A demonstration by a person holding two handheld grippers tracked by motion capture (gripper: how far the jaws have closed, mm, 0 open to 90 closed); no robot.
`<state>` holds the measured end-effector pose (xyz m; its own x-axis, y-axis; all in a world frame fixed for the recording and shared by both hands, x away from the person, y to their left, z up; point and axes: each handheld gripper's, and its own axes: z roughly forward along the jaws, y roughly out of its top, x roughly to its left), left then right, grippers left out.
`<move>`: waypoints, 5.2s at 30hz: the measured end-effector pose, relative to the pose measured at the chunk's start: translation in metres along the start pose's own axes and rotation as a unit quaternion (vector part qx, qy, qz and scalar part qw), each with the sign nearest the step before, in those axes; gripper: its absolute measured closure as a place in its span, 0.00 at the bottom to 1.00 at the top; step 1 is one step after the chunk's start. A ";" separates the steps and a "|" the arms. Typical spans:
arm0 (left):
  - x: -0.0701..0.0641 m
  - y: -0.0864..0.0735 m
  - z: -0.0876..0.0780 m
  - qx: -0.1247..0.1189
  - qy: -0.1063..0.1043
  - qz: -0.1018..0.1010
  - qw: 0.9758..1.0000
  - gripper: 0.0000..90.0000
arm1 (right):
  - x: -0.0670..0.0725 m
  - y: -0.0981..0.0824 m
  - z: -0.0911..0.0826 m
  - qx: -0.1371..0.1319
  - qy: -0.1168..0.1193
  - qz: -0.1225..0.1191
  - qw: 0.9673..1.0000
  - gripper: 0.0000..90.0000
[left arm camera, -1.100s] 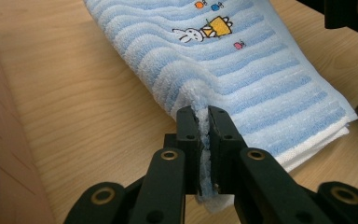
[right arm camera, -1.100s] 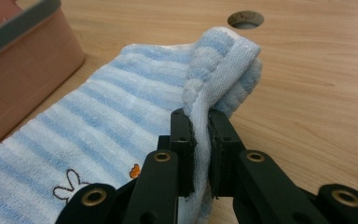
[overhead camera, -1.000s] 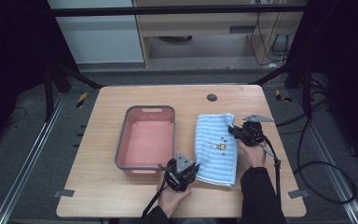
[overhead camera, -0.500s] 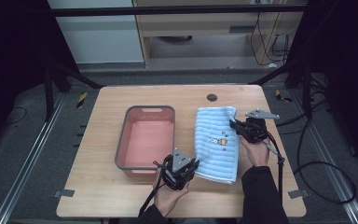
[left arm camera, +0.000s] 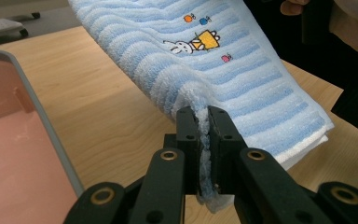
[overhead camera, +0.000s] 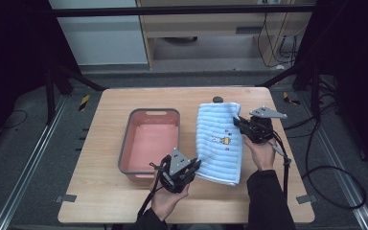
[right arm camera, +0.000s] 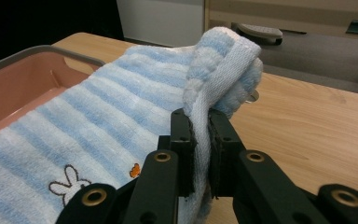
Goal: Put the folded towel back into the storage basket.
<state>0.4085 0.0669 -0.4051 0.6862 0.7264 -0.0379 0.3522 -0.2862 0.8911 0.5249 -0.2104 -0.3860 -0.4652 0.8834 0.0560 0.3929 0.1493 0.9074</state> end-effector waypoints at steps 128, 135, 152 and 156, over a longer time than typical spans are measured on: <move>0.138 -0.058 -0.084 0.056 0.124 -0.054 0.989 0.92 | 0.159 0.042 0.159 0.073 0.091 -0.067 0.991 0.92; 0.140 -0.061 -0.081 0.068 0.120 -0.082 0.987 0.84 | 0.161 0.033 0.167 0.103 0.082 -0.082 0.988 0.84; 0.148 -0.057 -0.088 0.036 0.143 -0.067 0.987 0.65 | 0.146 0.044 0.132 0.051 0.060 -0.089 0.993 0.56; 0.151 -0.054 -0.092 0.023 0.138 -0.072 0.988 0.59 | 0.132 0.045 0.115 0.034 0.050 -0.077 0.995 0.50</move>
<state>0.4343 0.2495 -0.4169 0.4302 0.9021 -0.0331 0.4661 -0.1906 0.8640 0.5727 -0.0362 -0.3858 -0.5999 0.7992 -0.0367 0.3622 0.3123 0.8782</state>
